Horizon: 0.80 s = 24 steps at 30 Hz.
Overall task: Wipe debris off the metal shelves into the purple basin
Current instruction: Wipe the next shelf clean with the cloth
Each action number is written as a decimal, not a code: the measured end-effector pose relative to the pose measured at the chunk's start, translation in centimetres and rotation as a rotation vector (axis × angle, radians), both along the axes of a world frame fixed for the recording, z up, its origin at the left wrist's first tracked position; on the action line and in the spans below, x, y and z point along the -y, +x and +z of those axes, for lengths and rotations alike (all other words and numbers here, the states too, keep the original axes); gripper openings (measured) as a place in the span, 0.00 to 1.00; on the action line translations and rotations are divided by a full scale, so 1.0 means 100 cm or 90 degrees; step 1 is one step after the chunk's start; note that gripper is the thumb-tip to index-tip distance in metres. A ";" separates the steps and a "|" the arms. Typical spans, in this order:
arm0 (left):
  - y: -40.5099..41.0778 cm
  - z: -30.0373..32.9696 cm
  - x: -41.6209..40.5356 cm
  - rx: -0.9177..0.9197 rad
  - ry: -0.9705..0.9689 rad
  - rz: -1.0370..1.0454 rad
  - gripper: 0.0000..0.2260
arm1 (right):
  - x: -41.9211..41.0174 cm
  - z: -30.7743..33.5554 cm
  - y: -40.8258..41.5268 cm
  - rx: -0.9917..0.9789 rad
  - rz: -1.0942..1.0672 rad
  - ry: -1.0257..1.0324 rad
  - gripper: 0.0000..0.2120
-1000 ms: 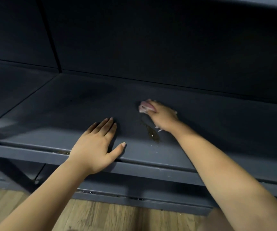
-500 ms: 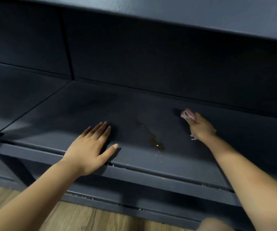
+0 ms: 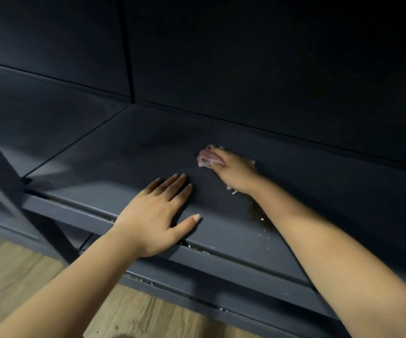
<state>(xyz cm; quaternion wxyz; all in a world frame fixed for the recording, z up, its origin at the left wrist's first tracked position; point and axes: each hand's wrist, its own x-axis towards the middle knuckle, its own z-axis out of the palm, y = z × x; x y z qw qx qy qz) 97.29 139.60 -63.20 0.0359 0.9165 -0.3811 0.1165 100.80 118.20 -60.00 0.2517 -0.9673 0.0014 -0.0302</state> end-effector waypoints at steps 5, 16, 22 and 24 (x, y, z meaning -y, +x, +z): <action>0.001 -0.003 -0.001 0.030 -0.004 -0.002 0.33 | 0.008 0.001 0.004 0.002 0.006 0.132 0.16; 0.000 -0.005 0.001 0.005 -0.024 -0.007 0.32 | 0.108 -0.003 0.014 -0.020 -0.289 0.011 0.20; -0.001 -0.004 0.001 0.009 -0.027 -0.009 0.31 | 0.058 0.004 0.049 0.007 -0.181 0.006 0.19; -0.001 -0.003 0.001 0.007 -0.022 -0.010 0.31 | 0.036 0.004 0.056 0.001 -0.114 -0.007 0.20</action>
